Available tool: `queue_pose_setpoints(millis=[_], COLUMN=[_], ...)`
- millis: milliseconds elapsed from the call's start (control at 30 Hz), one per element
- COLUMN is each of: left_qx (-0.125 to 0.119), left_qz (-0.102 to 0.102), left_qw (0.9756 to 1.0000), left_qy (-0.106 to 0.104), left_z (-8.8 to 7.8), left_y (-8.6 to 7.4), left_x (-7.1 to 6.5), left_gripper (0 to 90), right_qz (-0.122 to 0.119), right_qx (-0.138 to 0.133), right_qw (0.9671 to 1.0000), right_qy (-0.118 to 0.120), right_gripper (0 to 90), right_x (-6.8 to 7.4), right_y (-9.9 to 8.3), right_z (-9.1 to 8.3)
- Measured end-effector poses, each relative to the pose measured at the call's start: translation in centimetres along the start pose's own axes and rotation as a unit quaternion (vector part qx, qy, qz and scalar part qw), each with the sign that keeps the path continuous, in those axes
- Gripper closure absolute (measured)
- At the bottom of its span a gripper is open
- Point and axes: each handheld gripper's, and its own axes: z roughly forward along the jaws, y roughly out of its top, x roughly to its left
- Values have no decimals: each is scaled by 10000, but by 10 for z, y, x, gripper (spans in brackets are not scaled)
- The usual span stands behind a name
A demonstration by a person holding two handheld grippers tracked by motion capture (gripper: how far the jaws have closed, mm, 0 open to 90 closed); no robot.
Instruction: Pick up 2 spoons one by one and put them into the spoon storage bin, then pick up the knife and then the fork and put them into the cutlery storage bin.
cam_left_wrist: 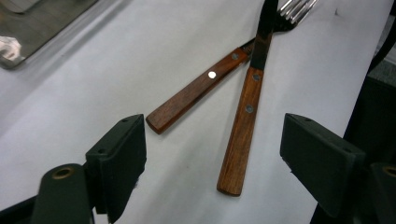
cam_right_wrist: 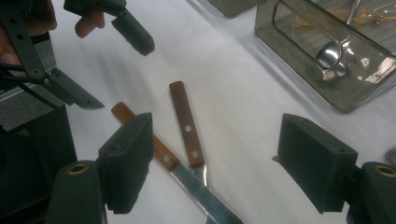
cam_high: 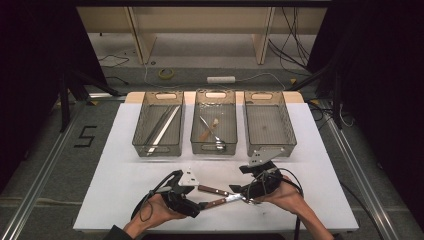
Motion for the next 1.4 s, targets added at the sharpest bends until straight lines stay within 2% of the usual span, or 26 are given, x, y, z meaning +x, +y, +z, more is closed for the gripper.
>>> queue_pose_setpoints(millis=[433,567,700,1033,1133,1400], left_qx=[249,388,491,824,964,1086], left_qz=[143,255,258,492,629,757], left_qw=[9996,9989,9984,9953,9933,9911], left_qy=[-41,-49,-76,-86,-101,-144], left_z=[10,11,14,23,26,33], left_y=[2,2,3,5,6,7], left_x=[-3,-3,-5,-10,-12,-14], left_gripper=[279,297,308,387,420,507], right_qz=[60,58,71,152,137,125], right_qx=[3,22,5,6,1,21], right_qw=[10000,10000,10000,9999,9999,9999], right_qy=[7,18,21,19,23,39], right_gripper=[276,275,275,275,275,275], right_x=[0,0,0,-3,-3,-2], right_y=[-6,-8,-10,-16,-15,-15], right_z=[-2,-2,-2,-5,-5,-4])
